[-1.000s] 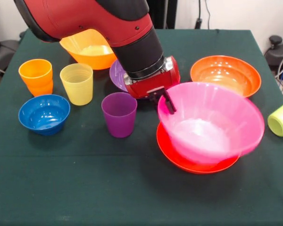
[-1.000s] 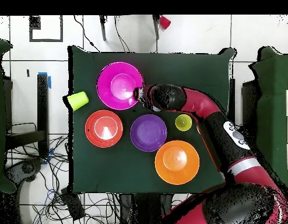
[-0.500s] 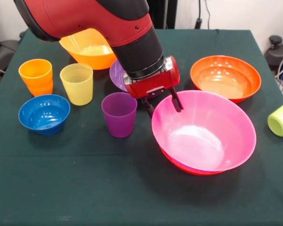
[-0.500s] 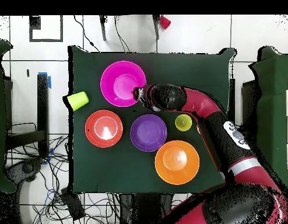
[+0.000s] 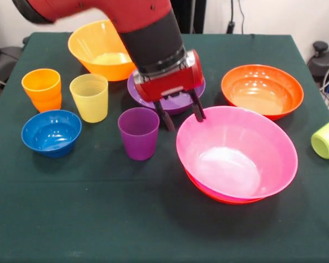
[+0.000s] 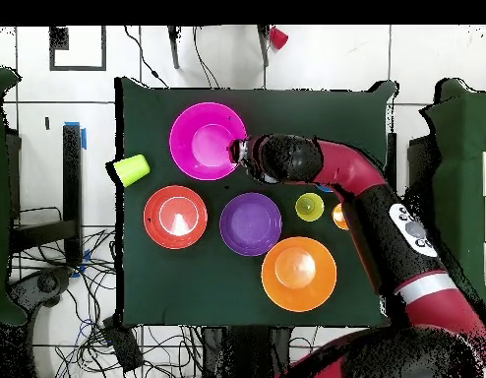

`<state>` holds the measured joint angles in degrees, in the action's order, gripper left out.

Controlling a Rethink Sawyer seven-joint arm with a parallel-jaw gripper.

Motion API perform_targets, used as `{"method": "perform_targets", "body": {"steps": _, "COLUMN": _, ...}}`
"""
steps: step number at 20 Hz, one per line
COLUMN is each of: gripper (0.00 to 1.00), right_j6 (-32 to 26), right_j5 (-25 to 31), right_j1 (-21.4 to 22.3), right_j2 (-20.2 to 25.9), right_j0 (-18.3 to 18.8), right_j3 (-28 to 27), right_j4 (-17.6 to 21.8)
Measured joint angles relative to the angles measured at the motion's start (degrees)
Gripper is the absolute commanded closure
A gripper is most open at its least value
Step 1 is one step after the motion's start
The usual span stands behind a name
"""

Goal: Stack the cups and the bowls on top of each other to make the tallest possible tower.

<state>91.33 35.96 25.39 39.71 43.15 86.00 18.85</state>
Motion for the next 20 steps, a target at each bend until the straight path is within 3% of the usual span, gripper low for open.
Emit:
{"method": "perform_targets", "body": {"steps": 12, "gripper": 0.0, "right_j6": 0.0, "right_j5": 7.8, "right_j1": 16.3, "right_j2": 0.5, "right_j0": 0.2, "right_j3": 4.0, "right_j4": -6.6}}
{"method": "perform_targets", "body": {"steps": 20, "gripper": 0.0, "right_j6": 0.0, "right_j5": 8.0, "right_j1": 21.4, "right_j2": 3.3, "right_j0": 1.7, "right_j3": 7.2, "right_j4": -11.0}}
